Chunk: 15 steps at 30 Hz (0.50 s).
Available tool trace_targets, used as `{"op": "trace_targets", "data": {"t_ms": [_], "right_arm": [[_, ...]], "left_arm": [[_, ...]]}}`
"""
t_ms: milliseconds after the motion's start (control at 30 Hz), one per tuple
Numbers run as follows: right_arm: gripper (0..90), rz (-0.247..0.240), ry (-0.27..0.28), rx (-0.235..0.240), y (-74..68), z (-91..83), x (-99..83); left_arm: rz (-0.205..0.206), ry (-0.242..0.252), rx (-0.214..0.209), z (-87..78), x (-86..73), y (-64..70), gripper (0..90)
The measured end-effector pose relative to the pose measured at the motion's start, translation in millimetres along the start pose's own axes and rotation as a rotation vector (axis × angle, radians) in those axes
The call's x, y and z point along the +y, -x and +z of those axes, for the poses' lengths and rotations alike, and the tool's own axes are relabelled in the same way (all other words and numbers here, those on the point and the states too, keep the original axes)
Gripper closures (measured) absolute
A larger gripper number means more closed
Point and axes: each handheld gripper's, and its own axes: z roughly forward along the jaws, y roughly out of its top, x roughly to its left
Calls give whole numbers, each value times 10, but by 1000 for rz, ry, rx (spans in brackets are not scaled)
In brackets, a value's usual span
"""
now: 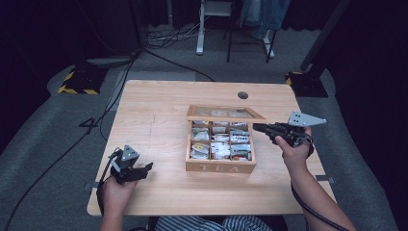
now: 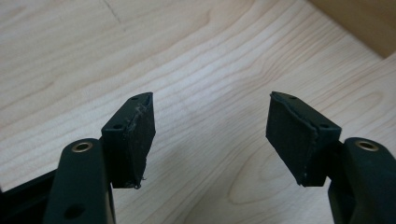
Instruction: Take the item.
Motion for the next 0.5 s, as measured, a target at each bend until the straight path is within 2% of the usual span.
{"op": "trace_targets", "data": {"t_ms": [100,167,233,333,400,500], "right_arm": [[900,0,0,2,1,0,0],[900,-1,-2,1,1,-1,1],[900,-2,-3,2,2,-1,3],[900,-2,-2,4,5,-1,4],[900,-1,-1,5,6,0,5],[900,-1,-2,6,8,-1,3]], "left_arm": [[-8,-8,-21,-41,62,51,338],[8,-9,-42,-78,135,126,340],[38,0,-41,-114,199,185,340],[51,21,-52,-164,276,257,339],[53,42,-61,-204,339,322,333],[32,59,-78,-234,412,387,326]]}}
